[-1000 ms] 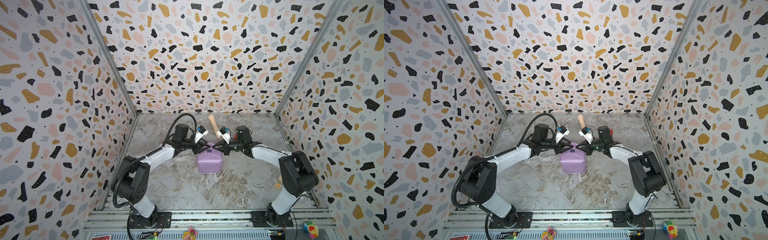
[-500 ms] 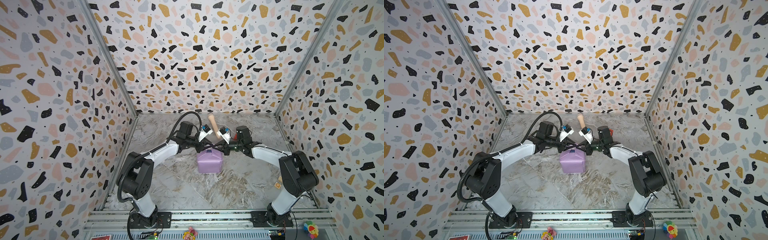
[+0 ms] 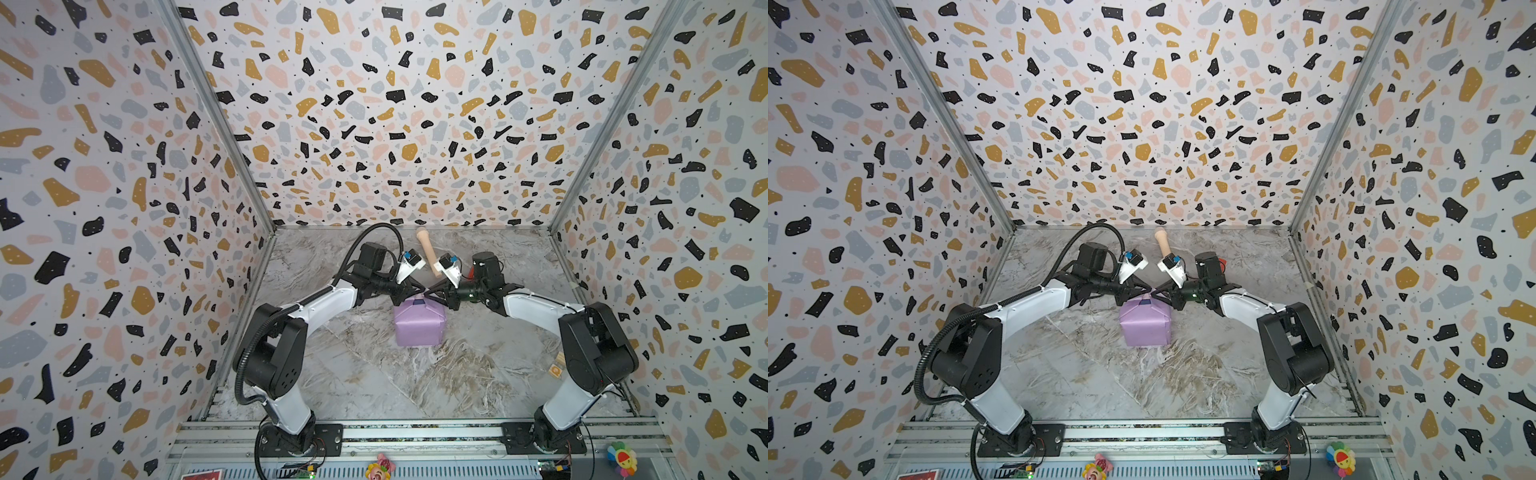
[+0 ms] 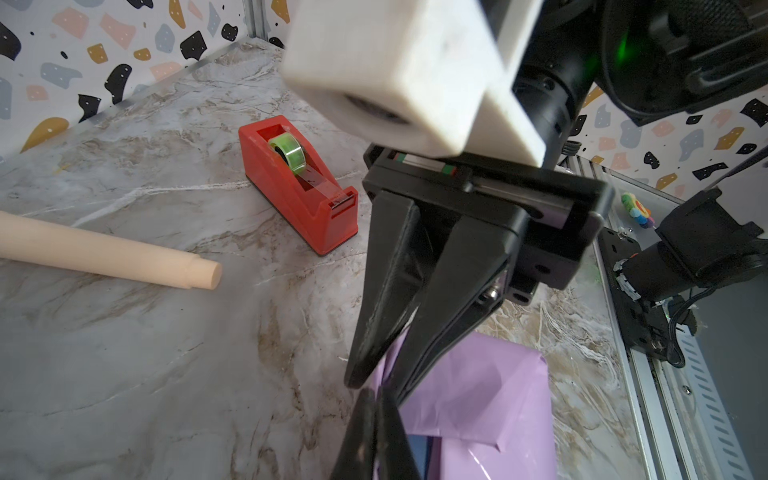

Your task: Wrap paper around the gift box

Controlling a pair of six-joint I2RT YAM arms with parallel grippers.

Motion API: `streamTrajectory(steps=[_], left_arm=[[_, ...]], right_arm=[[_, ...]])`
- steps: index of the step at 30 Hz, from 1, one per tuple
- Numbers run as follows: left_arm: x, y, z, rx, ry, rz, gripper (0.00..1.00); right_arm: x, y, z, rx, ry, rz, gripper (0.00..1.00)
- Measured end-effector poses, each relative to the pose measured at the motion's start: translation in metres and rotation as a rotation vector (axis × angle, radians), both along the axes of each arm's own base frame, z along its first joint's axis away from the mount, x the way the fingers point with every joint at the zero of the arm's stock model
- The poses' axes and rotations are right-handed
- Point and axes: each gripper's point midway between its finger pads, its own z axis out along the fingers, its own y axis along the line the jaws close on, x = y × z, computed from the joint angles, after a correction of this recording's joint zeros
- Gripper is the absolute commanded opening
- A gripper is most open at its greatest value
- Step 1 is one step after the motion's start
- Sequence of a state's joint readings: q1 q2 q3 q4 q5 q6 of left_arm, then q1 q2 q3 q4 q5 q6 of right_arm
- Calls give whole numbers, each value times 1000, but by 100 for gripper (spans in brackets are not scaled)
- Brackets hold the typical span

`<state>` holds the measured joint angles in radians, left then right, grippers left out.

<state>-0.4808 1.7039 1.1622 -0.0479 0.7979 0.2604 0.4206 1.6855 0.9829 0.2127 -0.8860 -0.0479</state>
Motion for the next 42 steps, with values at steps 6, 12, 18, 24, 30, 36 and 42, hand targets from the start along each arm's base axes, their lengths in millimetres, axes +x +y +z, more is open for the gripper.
streamTrajectory(steps=[6,12,18,24,30,36,42], left_arm=[[3,1,2,3,-8,24,0],[6,3,4,7,-15,42,0],[9,3,5,7,-18,61,0],[3,5,7,13,-23,79,0],[-13,8,8,20,-25,92,0],[-26,7,2,30,-28,96,0],[-34,5,-5,23,-3,103,0]], right_arm=[[7,-9,10,-18,9,-109,51],[1,-20,13,-19,51,-191,56],[-16,-29,-13,-52,146,-237,58],[-26,-27,-17,-49,183,-270,58],[-25,-28,-20,-31,230,-321,57],[-24,-27,-21,-16,267,-356,55],[-24,-27,-23,-13,286,-379,55]])
